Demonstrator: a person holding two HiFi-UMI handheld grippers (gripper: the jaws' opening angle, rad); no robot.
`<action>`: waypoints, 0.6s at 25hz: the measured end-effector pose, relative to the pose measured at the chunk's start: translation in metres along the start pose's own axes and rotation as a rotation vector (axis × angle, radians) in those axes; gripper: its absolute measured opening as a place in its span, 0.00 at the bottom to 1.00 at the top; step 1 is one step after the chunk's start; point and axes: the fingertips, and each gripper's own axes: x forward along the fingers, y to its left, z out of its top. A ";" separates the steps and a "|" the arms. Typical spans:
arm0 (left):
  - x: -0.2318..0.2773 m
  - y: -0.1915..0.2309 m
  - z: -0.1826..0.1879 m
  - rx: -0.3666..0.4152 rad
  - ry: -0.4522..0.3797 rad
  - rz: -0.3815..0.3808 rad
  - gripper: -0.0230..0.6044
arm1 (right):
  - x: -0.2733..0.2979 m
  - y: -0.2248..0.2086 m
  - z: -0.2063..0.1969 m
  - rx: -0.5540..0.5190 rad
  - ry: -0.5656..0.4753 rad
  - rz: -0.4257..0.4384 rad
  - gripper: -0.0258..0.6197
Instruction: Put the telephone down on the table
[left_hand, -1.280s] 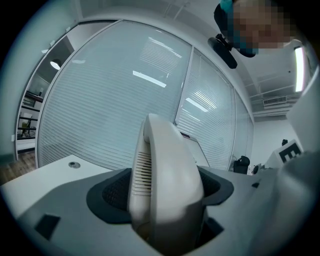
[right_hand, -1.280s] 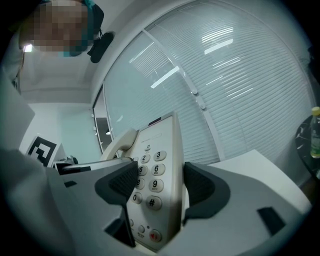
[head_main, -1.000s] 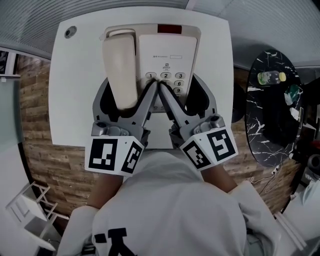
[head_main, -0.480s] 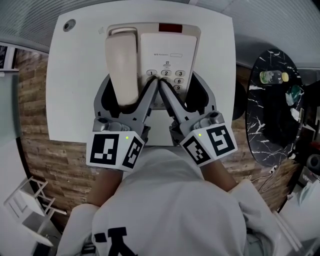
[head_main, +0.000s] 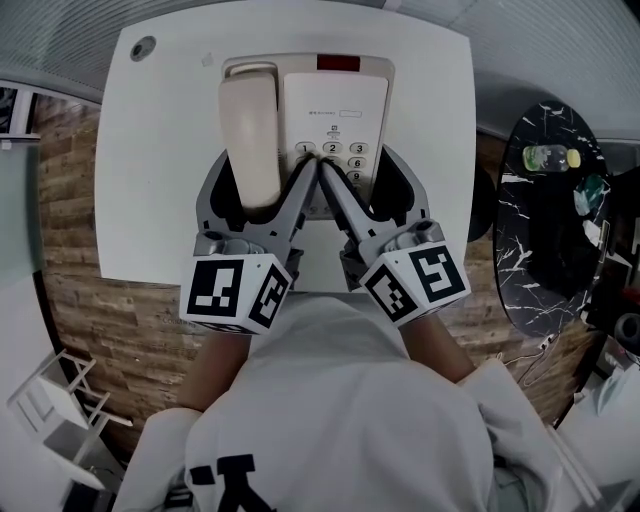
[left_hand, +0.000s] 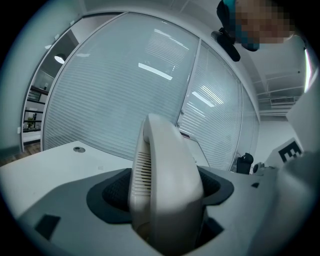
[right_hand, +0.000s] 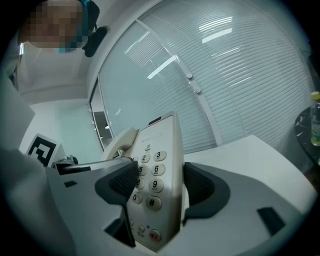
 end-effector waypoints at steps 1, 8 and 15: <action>0.001 0.001 -0.001 -0.003 0.002 0.001 0.65 | 0.001 -0.001 -0.001 0.000 0.003 -0.001 0.50; 0.007 0.008 -0.010 -0.019 0.015 0.006 0.65 | 0.008 -0.005 -0.010 0.004 0.029 -0.007 0.50; 0.011 0.015 -0.019 -0.025 0.035 0.013 0.65 | 0.014 -0.009 -0.021 0.004 0.044 -0.006 0.50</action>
